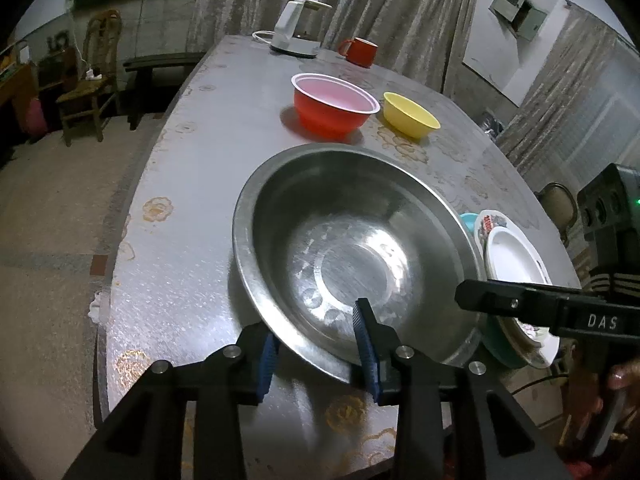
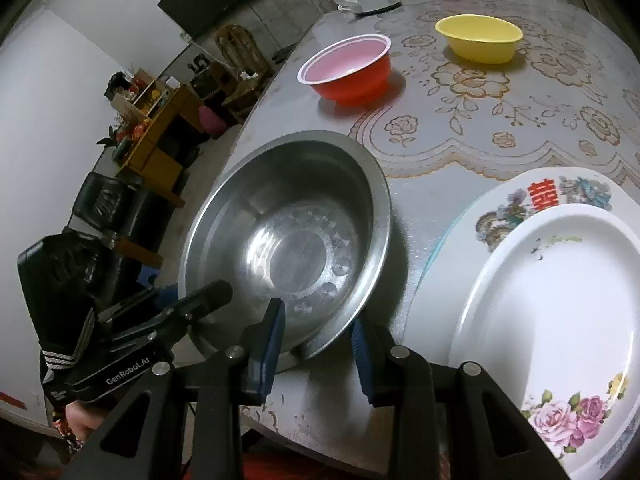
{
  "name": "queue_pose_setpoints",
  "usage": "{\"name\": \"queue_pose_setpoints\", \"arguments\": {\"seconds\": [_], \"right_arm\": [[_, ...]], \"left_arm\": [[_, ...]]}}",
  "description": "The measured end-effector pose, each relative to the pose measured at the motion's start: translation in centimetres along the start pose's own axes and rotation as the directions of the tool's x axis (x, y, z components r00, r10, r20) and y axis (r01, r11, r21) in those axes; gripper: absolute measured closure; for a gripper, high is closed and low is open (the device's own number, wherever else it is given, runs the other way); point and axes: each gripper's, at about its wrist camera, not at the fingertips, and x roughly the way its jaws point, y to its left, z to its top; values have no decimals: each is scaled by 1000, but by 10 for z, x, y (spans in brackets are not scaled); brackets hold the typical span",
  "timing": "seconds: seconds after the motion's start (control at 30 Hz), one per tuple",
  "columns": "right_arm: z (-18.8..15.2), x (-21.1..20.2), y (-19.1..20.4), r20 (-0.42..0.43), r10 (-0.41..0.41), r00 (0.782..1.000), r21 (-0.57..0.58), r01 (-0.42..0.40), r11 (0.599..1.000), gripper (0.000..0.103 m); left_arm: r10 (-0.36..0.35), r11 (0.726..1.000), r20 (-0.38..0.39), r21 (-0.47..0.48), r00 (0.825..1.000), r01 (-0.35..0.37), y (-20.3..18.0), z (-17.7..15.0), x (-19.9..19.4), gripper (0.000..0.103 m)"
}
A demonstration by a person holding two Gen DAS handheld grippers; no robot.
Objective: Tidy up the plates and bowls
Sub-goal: 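Lift the steel basin with the right tool and carry it beside the plate stack, then lower the steel basin onto the table and open the right tool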
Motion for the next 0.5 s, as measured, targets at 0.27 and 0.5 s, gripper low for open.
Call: {"name": "queue_pose_setpoints", "arguments": {"seconds": [0.27, 0.5], "right_arm": [[5, -17, -15, 46, 14, 999, 29, -15, 999, 69], [9, -32, -20, 76, 27, 997, 31, -29, 999, 69]], "left_arm": [[-17, 1000, -11, 3, 1000, 17, -4, 5, -6, 45], [-4, 1000, 1, -7, 1000, 4, -3, 8, -16, 34]]}}
